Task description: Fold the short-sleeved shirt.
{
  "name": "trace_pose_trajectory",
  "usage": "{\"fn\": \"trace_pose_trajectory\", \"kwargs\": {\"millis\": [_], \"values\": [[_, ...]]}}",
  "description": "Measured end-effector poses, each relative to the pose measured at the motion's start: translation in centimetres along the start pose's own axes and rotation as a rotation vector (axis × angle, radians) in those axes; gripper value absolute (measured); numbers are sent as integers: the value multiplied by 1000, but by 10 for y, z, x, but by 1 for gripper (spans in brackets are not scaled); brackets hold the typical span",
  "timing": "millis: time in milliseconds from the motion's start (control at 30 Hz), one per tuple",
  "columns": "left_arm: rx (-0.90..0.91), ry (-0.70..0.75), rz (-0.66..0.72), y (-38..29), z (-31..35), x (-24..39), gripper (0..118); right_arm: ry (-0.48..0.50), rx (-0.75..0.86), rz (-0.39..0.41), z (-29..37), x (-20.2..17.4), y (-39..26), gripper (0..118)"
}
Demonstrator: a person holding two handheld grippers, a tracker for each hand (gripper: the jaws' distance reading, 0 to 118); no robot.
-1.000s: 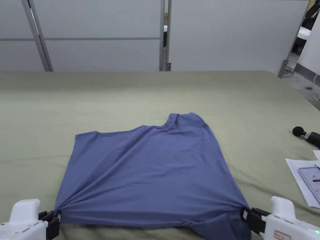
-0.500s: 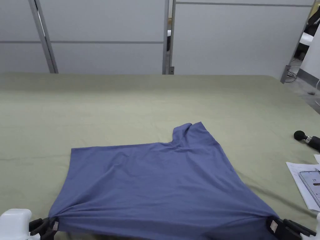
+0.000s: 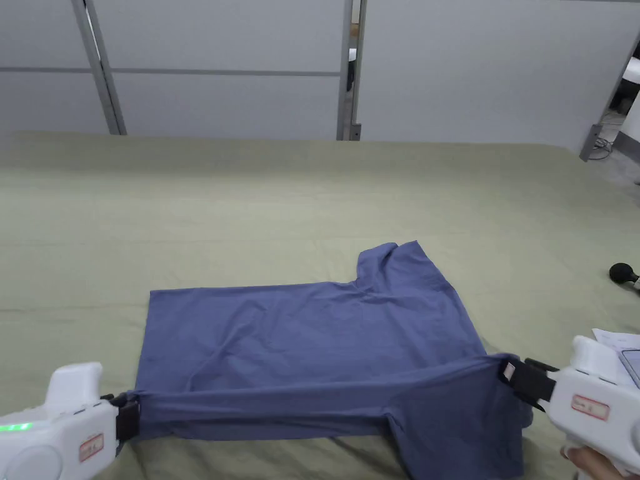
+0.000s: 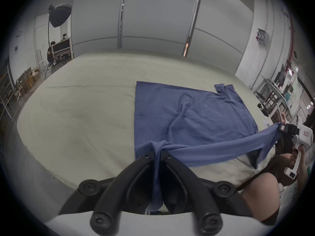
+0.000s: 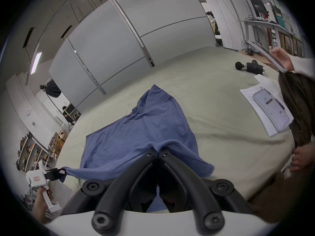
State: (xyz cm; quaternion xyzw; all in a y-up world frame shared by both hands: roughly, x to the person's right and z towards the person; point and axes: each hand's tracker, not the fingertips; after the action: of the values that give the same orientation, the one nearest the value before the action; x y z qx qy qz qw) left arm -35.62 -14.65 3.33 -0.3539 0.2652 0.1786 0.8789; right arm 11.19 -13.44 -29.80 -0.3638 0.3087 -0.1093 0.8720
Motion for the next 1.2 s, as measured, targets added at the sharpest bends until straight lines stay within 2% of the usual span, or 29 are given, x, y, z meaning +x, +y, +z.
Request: {"fn": "trace_pose_trajectory", "kwargs": {"millis": [167, 300, 467, 667, 867, 900, 933, 967, 1000, 1033, 1067, 1133, 1167, 1200], "values": [[-50, 41, -8, 30, -46, 13, 5, -74, -33, -13, -58, -14, 20, 2], [-70, 52, 1, 37, -70, 19, 5, -139, -53, -46, -92, -8, 28, 2], [-126, 109, -43, 32, -87, 28, 5, -192, -118, -7, -139, -1, 23, 2], [-140, 107, -8, 15, -104, 16, 5, -219, -149, 8, -154, -2, 8, 2], [-140, 129, -38, 19, -104, 20, 5, -224, -155, 18, -154, 3, 8, 4], [-124, 126, -36, 20, -101, 20, 17, -226, -149, 19, -151, 1, 9, 25], [-82, 99, -1, 23, -95, 19, 49, -237, -135, 10, -147, 0, 12, 65], [-43, 34, 46, 26, -87, 15, 99, -250, -130, -12, -138, -5, 15, 111], [-57, -1, 92, 29, -80, 14, 118, -254, -137, -33, -135, -4, 17, 116], [-69, -29, 124, 33, -73, 12, 118, -238, -22, -43, -114, -6, 25, 112], [18, -70, 149, 36, -55, 13, 118, -197, -51, -59, -101, -7, 27, 113], [43, -94, 155, 43, -22, 15, 118, -155, -55, -68, -68, -12, 35, 115], [67, -120, 122, 43, 1, 17, 118, -138, -6, -54, -43, -17, 37, 115], [107, -174, 99, 43, 22, 20, 110, -132, 47, -14, -16, -23, 39, 115]]}}
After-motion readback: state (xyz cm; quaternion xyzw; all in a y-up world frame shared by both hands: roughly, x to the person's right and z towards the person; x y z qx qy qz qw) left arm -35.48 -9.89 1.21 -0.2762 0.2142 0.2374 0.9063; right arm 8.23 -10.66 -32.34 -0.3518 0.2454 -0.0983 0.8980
